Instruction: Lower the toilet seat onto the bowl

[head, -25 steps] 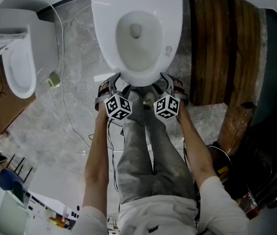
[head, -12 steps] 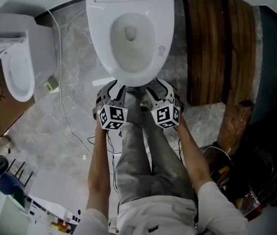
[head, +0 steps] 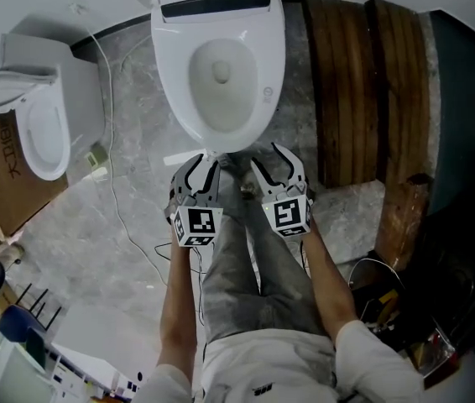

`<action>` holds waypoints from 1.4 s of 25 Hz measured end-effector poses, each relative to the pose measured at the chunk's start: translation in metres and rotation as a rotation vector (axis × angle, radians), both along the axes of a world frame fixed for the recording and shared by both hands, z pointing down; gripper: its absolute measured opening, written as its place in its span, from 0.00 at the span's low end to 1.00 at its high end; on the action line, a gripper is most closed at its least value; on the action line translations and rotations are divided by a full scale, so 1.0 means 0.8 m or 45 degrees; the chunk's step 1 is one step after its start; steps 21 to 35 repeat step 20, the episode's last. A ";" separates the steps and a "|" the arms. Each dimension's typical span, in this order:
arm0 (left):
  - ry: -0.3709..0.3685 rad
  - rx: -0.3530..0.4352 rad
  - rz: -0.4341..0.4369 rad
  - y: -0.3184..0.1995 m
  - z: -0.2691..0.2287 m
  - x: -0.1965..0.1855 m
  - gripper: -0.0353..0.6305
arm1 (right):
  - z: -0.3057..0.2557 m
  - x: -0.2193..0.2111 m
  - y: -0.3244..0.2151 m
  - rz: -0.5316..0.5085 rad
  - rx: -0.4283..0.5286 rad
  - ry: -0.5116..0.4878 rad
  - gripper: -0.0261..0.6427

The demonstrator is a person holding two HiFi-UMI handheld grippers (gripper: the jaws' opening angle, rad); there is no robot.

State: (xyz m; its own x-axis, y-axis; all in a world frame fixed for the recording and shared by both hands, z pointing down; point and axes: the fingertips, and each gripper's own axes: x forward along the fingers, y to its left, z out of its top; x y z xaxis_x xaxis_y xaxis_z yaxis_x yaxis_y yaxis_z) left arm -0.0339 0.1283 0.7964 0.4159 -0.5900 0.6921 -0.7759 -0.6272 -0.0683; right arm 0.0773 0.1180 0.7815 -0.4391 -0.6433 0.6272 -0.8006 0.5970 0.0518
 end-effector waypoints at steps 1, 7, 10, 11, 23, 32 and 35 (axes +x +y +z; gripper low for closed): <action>0.004 0.010 0.000 0.004 -0.015 0.003 0.29 | -0.015 0.001 0.003 0.006 0.006 -0.007 0.38; 0.035 0.071 -0.027 0.021 -0.117 0.010 0.28 | -0.114 0.004 0.024 0.013 0.047 -0.040 0.38; 0.068 0.111 -0.053 0.026 -0.170 0.010 0.28 | -0.164 0.010 0.031 0.050 0.056 -0.049 0.37; 0.077 0.125 -0.058 0.027 -0.186 0.010 0.28 | -0.178 0.011 0.033 0.060 0.062 -0.055 0.37; 0.133 0.217 -0.078 0.008 -0.270 0.003 0.28 | -0.255 -0.003 0.020 0.116 0.103 -0.125 0.36; 0.133 0.217 -0.078 0.008 -0.270 0.003 0.28 | -0.255 -0.003 0.020 0.116 0.103 -0.125 0.36; 0.133 0.217 -0.078 0.008 -0.270 0.003 0.28 | -0.255 -0.003 0.020 0.116 0.103 -0.125 0.36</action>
